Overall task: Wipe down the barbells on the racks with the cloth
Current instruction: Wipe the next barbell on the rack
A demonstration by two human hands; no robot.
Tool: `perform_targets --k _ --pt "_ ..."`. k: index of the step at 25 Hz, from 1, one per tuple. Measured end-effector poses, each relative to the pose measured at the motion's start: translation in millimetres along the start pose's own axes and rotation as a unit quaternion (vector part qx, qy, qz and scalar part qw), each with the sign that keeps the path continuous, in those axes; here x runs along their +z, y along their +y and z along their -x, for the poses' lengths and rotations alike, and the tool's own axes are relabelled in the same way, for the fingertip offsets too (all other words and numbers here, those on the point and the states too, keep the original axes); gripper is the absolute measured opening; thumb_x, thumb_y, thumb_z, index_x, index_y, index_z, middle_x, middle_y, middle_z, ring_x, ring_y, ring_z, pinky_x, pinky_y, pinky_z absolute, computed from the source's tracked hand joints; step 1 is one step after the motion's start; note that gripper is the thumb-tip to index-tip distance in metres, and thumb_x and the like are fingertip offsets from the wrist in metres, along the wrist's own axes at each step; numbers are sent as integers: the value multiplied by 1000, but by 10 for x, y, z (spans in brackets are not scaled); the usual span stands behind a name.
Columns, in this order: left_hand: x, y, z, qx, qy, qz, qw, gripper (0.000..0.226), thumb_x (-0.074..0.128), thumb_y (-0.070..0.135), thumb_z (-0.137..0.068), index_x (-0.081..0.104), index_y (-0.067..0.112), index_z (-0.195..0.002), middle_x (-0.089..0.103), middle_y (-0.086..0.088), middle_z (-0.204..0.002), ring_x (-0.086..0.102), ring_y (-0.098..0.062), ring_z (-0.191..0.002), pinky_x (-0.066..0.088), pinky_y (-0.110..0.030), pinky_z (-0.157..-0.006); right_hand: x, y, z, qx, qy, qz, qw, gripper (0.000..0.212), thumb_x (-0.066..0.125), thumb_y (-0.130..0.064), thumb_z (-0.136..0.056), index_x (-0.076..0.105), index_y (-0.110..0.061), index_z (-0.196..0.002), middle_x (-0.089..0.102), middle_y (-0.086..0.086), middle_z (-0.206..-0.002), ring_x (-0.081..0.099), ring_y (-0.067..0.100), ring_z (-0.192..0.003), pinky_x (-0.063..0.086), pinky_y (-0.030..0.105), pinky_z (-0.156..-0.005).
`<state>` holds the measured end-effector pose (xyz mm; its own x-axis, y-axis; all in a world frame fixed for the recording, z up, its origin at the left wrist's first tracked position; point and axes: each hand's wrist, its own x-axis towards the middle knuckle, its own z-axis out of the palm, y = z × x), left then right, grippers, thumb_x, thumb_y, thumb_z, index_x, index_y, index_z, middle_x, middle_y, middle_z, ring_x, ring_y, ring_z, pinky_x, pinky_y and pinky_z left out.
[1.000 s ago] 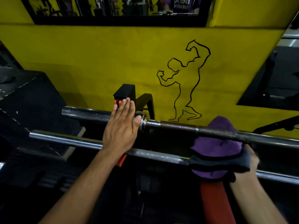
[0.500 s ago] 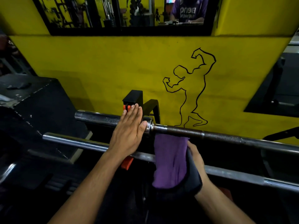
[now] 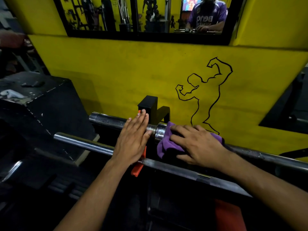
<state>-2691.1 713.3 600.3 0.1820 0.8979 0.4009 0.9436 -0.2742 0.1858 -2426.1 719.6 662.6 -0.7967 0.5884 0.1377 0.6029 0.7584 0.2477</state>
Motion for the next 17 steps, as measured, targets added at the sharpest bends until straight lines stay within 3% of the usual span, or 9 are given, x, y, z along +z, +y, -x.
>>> perform_targets --k 2,4,7,9,11,13,14,15,17 --pt "10 1 -3 2 7 4 1000 65 10 52 -108 13 17 -163 4 2 -170 3 -8 -156 1 -32 -127 -17 59 -3 -10 1 -27 1000 58 47 -65 -87 45 -29 -132 52 1 -140 59 22 -114 55 40 -88" --pt "29 9 1 -1 5 7 1000 64 12 50 -108 13 17 -163 4 2 -170 3 -8 -156 1 -33 -127 -78 84 -107 56 -24 -56 997 58 53 -61 -89 39 -26 -133 61 1 -126 63 22 -102 54 37 -80" --pt "43 7 -7 -9 1 15 1000 62 13 49 -108 12 18 -162 3 3 -171 3 -8 -156 1 -34 -127 -111 239 -557 154 -182 -183 954 47 67 -54 -87 54 -23 -121 68 1 -107 64 23 -93 53 33 -79" --pt "53 27 -5 -6 9 17 1000 63 13 48 -108 14 17 -162 5 2 -170 6 -9 -156 3 -35 -127 -20 472 -798 160 -300 -377 861 42 75 -43 -85 67 -13 -115 73 4 -106 69 27 -94 56 39 -89" --pt "55 21 1 -4 12 17 1000 63 12 49 -108 14 16 -162 5 2 -170 6 -9 -156 5 -37 -128 125 648 -864 142 -416 -557 704 44 69 -34 -91 67 1 -117 71 13 -108 69 30 -93 56 41 -89" --pt "60 1 3 -3 7 19 1000 64 10 51 -108 12 17 -162 3 3 -170 5 -9 -156 5 -37 -128 238 705 -817 132 -470 -640 594 45 65 -36 -92 65 1 -119 67 15 -110 67 28 -94 56 37 -84" --pt "62 -2 4 -2 8 19 1000 64 8 52 -108 12 18 -162 3 4 -170 5 -8 -156 5 -37 -128 234 701 -805 135 -469 -652 580 47 66 -37 -91 64 1 -120 67 15 -111 67 27 -94 56 35 -83" --pt "61 -1 0 -2 10 21 1000 65 7 53 -108 13 18 -162 4 3 -170 5 -9 -156 5 -37 -127 192 676 -803 141 -449 -647 600 49 67 -36 -91 64 1 -121 69 14 -111 68 27 -93 57 34 -82" --pt "54 5 -12 -3 13 28 1000 65 8 51 -108 15 17 -162 6 2 -170 6 -9 -156 5 -37 -127 54 554 -768 144 -341 -562 740 39 70 -36 -90 66 -9 -119 72 4 -110 70 24 -95 55 25 -78"
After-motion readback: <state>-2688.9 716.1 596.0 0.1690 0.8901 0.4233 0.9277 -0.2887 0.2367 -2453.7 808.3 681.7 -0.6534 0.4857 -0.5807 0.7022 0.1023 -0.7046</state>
